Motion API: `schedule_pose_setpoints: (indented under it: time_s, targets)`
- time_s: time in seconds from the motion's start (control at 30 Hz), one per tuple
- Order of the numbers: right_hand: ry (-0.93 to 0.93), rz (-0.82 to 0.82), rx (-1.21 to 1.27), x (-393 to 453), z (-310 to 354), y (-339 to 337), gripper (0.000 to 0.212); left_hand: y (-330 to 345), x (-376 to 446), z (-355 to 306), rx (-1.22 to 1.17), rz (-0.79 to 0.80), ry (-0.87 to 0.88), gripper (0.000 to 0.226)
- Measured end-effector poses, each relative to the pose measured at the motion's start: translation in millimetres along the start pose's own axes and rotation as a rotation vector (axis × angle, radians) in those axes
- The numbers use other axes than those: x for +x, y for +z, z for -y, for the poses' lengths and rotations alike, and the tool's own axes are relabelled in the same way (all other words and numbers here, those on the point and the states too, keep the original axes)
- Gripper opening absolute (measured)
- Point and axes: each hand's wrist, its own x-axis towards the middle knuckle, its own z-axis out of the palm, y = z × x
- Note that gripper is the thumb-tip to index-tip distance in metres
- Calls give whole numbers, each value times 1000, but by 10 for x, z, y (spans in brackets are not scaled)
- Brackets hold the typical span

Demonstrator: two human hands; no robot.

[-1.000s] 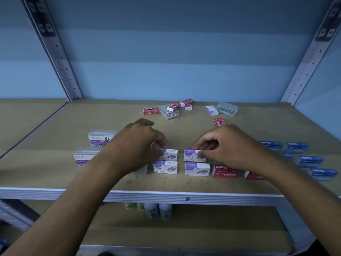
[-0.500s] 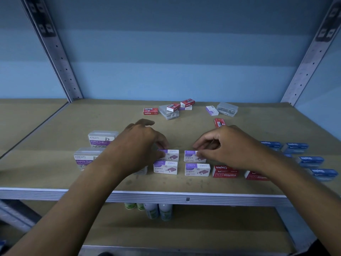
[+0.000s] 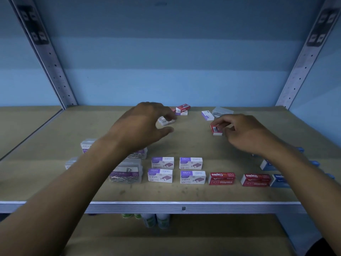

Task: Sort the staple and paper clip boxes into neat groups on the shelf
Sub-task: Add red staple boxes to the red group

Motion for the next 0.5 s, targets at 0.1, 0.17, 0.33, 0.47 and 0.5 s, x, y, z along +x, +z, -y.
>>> schedule_pose_setpoints:
  time_s: [0.1,0.17,0.33,0.47,0.5]
  targets:
    - [16,-21,-50,113,-70,-4,44,65,265,100,9,45,-24,26]
    - [21,-16,-73,179,-115,31,43,153,422,185,1,49,-37,28]
    - [-31,14,-150,320,-194,197,35,392,720,365,142,113,-114,39]
    - [-34,51,-228,424,-268,301,39,521,879,411,174,130,-180,40]
    - [-33,63,-237,436,-282,320,40,544,903,414,177,144,-179,37]
